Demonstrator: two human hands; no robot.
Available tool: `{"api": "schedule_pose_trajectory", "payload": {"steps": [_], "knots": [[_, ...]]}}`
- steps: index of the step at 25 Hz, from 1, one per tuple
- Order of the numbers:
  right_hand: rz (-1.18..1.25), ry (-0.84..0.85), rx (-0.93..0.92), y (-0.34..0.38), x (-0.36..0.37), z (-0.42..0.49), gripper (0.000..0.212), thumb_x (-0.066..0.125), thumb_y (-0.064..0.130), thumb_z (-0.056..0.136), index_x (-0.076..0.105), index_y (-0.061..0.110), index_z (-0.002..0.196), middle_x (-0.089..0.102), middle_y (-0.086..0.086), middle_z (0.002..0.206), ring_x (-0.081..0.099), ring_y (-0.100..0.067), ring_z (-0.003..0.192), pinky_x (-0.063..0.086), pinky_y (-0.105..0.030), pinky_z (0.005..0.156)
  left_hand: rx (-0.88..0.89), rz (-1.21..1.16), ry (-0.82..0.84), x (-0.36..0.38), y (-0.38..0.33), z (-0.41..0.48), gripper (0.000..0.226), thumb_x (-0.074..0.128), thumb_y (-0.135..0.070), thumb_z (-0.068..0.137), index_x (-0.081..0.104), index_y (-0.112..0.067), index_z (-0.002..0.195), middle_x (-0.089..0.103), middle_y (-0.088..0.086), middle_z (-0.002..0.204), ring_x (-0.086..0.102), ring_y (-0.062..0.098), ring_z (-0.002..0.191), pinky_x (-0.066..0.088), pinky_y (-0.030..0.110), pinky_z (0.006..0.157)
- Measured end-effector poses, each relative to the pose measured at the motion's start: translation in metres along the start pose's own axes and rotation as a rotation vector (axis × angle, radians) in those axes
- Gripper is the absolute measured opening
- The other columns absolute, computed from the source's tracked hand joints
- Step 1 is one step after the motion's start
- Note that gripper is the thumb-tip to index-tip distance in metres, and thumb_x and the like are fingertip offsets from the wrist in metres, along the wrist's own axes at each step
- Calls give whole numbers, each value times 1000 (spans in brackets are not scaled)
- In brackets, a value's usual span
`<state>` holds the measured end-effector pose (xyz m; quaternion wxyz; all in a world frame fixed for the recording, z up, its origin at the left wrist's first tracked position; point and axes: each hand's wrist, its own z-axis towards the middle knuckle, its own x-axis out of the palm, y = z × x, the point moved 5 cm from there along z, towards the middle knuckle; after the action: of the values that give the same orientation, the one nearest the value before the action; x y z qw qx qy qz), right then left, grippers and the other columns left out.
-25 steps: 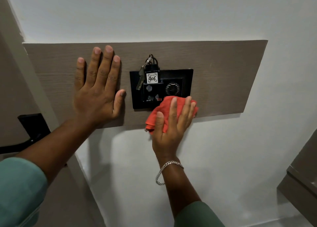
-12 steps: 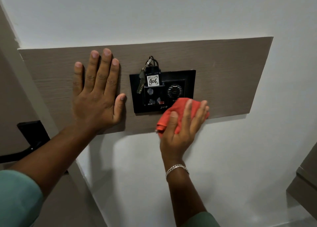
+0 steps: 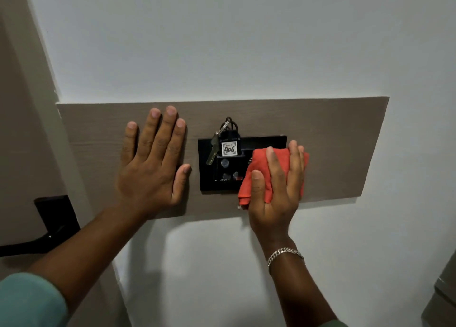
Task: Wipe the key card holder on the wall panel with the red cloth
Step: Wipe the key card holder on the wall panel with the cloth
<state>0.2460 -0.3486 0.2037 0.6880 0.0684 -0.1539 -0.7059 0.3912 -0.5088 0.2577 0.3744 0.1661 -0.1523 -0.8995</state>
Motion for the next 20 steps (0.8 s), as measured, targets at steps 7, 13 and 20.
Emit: {"api": "schedule_pose_trajectory", "payload": {"steps": [7,13,20], "knots": [[-64,152,-116,14,-4,19,39,61,29,94,64,10,128,46,-23,150,33,-40,148,24,-52,126,-3,-23,-7,2,0,-2,73,31,-43,97,15,-7,158,12,13,165,4,29,155,4,50,125],[26,201,5,26,5,18,39,59,31,92,61,16,128,39,-17,155,22,-33,153,23,-58,124,-10,-36,-8,3,1,-2,74,34,-42,96,15,-8,158,8,11,167,5,29,155,4,51,125],[-67,262,-80,1,-13,1,50,59,26,96,44,18,143,32,-19,159,22,-37,153,31,-65,117,-10,-43,-31,2,0,-3,72,35,-42,96,19,-8,158,13,12,166,8,29,155,5,50,125]]}}
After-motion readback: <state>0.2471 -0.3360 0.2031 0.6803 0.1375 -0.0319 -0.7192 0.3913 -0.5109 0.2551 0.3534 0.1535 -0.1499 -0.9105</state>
